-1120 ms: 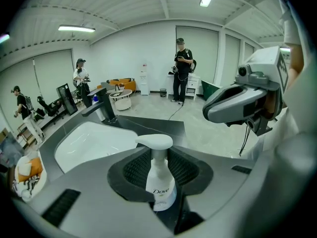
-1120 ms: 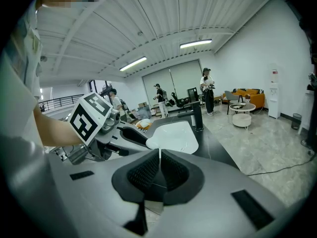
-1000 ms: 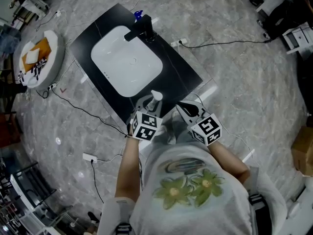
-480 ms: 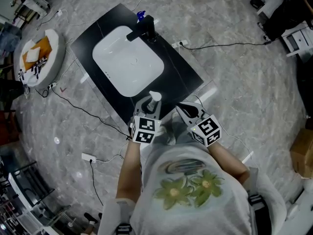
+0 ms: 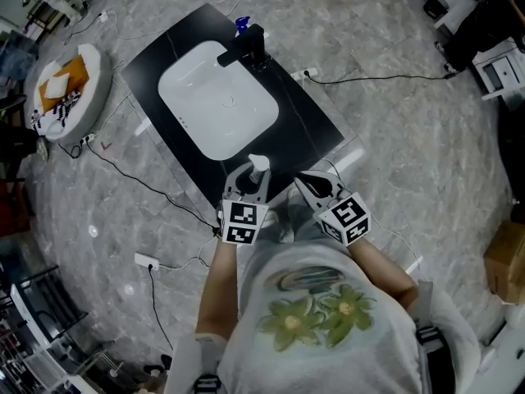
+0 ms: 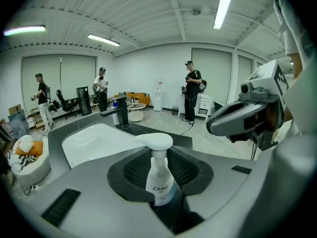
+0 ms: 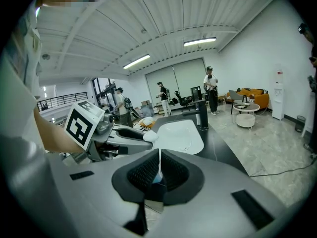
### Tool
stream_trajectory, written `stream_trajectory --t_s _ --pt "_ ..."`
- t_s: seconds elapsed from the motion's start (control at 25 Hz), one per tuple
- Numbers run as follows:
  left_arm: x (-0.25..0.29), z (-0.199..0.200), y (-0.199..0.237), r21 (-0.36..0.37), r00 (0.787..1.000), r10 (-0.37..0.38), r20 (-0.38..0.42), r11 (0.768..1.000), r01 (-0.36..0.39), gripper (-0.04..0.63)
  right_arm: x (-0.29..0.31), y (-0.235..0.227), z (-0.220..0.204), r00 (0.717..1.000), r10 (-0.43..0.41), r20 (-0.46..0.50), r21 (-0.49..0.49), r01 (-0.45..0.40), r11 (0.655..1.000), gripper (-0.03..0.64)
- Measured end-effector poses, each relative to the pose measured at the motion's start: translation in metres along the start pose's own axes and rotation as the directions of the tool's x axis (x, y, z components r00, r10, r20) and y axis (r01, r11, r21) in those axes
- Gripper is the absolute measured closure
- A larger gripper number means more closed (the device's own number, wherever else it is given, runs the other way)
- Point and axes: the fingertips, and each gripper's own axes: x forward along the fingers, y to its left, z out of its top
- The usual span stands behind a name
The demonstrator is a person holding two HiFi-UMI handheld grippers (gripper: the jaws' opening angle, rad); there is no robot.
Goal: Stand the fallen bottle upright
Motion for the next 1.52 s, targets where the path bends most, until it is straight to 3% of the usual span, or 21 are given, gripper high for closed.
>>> stream_trajectory --t_s 0.44,1.52 --pt "-0.012 -0.009 0.0 -0.008 0.999 0.017 0.048 1.0 -0.017 0.477 0.007 0.011 -0.003 1.0 0.021 -0.012 -0.011 -0.021 1.0 0.574" --pt "-0.029 -0.02 -0.001 -0.027 0.999 0.018 0.049 0.999 -0.017 0.477 0.017 0.035 -0.004 0.997 0.072 -0.031 -0.034 -0.073 0.997 0.574"
